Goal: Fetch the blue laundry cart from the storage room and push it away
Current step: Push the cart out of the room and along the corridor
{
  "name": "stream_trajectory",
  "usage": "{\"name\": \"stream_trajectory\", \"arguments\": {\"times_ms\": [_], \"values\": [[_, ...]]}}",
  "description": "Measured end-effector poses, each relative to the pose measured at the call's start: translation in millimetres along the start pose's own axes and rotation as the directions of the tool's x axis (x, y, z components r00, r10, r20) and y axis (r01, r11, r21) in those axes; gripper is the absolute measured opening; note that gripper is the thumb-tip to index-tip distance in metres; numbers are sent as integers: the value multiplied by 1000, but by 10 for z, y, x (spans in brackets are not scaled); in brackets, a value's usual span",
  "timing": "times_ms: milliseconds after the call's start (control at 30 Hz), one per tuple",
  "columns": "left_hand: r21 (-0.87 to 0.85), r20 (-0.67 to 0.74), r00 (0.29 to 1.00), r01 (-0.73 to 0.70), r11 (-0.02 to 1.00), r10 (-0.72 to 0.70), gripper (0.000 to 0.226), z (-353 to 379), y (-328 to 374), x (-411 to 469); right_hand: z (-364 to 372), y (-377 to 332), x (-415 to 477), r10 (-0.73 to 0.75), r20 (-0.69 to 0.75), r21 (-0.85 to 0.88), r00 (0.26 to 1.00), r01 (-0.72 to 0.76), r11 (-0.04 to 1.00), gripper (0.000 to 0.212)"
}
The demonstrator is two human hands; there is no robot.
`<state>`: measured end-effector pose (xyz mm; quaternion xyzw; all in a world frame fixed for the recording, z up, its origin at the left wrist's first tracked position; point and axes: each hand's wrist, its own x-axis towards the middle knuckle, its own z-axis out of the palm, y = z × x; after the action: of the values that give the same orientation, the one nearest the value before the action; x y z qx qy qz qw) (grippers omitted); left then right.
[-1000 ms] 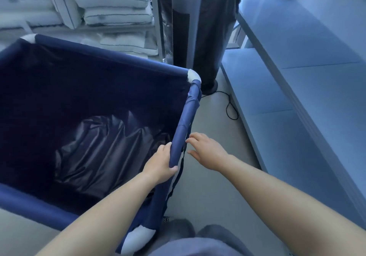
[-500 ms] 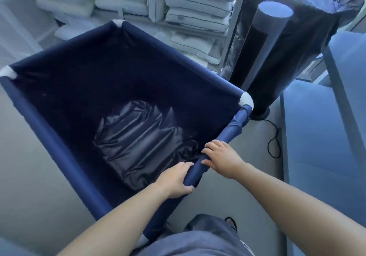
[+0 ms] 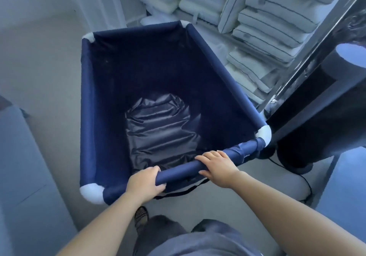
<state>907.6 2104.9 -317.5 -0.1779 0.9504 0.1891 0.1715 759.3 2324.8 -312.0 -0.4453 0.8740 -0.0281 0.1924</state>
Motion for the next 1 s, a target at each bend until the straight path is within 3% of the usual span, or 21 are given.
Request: {"name": "stream_trajectory", "arguments": {"times_ms": [133, 267, 500, 667, 1000], "values": [[92, -216, 975, 70, 993, -48, 34, 172, 55, -124, -21, 276, -62, 5, 21, -65, 1000, -3, 998, 51], [159, -314, 947, 128, 979, -72, 49, 302, 141, -300, -14, 312, -132, -16, 57, -58, 998, 19, 998, 54], [187, -171, 975, 173, 967, -142, 50, 337, 241, -415, -11, 337, -183, 34, 178, -1, 983, -35, 999, 52], [231, -154, 969, 224, 947, -191, 48, 397, 346, -495, 36, 363, -260, 13, 162, -25, 987, -9, 1000, 48], [128, -45, 980, 197, 972, -193, 45, 422, 426, -557, -29, 478, -258, -48, 161, -22, 986, 52, 998, 45]]}}
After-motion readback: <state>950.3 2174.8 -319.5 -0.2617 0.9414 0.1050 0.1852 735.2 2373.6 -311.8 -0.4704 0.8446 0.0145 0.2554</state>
